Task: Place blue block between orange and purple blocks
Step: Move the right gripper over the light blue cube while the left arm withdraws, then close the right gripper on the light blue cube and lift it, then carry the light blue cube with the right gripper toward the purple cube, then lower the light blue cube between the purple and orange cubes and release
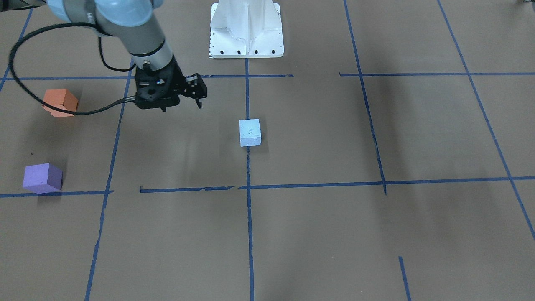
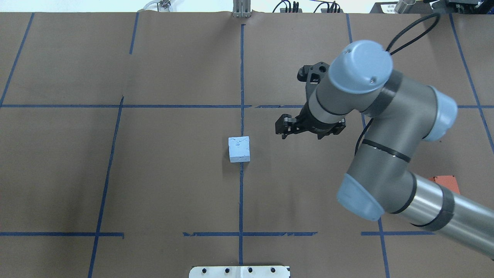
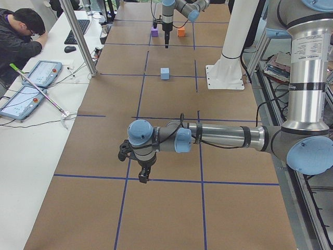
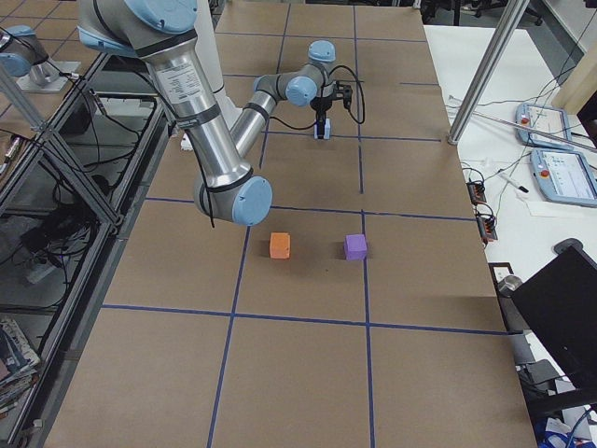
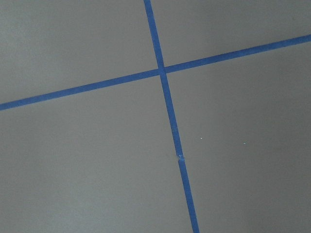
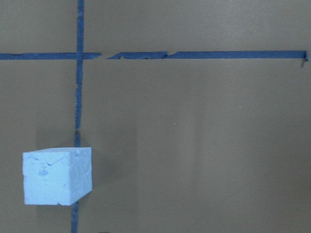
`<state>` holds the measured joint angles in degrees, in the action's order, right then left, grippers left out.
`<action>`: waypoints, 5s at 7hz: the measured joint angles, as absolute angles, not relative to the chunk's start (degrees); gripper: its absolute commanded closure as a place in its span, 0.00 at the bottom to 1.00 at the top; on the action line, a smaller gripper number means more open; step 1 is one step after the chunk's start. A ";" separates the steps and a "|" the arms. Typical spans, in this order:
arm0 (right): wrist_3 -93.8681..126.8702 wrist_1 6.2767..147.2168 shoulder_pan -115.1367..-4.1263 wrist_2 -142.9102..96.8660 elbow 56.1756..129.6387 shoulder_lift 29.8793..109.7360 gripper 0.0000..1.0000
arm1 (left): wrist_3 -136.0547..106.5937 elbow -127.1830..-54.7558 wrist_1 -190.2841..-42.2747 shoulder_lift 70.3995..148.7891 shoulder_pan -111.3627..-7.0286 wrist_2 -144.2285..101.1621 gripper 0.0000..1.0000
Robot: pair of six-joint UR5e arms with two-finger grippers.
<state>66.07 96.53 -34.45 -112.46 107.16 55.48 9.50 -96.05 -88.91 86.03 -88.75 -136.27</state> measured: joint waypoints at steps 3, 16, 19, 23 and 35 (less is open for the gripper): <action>69.38 96.37 -29.30 -106.55 89.15 39.68 0.00 | 7.24 -96.20 -90.58 85.62 -89.01 -137.91 0.00; 63.43 94.94 -34.29 -109.71 89.00 46.54 0.94 | 6.39 -96.26 -91.93 85.69 -89.03 -137.99 0.00; 44.61 96.54 -47.31 -117.38 104.92 67.92 0.92 | 6.05 -96.35 -92.57 85.71 -89.03 -137.99 0.00; 36.56 79.26 -55.23 -122.50 106.29 90.51 0.86 | 5.39 -96.57 -92.78 86.02 -89.03 -138.05 0.00; 8.62 97.67 -76.33 -129.18 112.46 92.74 0.00 | 5.66 -96.25 -92.97 86.03 -89.03 -137.99 0.00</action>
